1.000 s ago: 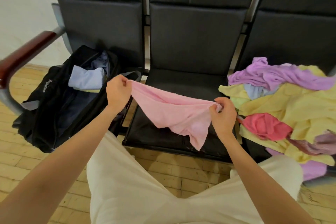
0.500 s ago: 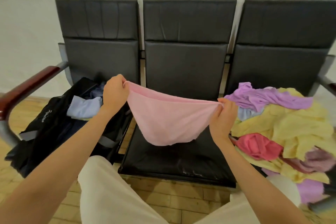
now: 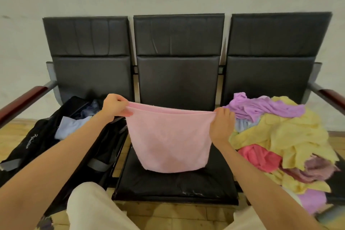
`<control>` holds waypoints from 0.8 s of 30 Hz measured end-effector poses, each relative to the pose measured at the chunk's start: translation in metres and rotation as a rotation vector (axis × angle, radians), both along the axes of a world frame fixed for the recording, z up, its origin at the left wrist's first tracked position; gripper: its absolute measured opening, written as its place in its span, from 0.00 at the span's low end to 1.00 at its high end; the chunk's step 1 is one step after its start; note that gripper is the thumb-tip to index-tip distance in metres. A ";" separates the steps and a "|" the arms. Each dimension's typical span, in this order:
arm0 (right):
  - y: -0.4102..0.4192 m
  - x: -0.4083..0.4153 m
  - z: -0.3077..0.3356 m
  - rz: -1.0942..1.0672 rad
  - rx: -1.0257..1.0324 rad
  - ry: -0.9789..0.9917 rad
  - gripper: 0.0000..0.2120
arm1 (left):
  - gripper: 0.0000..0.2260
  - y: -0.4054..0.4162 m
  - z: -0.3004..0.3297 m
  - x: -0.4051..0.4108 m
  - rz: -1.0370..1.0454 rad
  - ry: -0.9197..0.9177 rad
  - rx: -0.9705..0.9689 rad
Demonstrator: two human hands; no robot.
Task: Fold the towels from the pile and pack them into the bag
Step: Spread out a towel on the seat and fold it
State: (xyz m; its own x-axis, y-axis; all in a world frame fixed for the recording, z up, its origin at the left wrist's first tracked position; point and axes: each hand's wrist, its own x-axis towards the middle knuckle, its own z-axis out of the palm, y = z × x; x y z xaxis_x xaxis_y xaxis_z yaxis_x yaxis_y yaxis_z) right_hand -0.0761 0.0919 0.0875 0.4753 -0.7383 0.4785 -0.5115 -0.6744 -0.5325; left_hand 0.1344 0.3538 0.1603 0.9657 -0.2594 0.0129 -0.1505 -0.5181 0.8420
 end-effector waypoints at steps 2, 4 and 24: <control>-0.014 0.011 0.010 0.009 0.091 0.046 0.09 | 0.07 -0.016 0.006 0.011 -0.031 -0.046 0.101; -0.026 0.025 0.025 -0.019 0.165 0.007 0.08 | 0.07 -0.032 0.015 0.022 -0.042 -0.090 0.140; -0.002 -0.019 -0.080 0.119 0.217 -0.114 0.09 | 0.12 -0.010 -0.122 -0.011 -0.048 0.009 0.204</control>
State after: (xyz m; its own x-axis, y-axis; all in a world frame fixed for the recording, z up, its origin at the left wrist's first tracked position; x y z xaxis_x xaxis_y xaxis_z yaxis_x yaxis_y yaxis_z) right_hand -0.0952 0.0897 0.0078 0.5167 -0.7719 0.3703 -0.3641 -0.5896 -0.7210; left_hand 0.1236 0.3442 0.0381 0.9521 -0.3012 -0.0531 -0.1719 -0.6707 0.7216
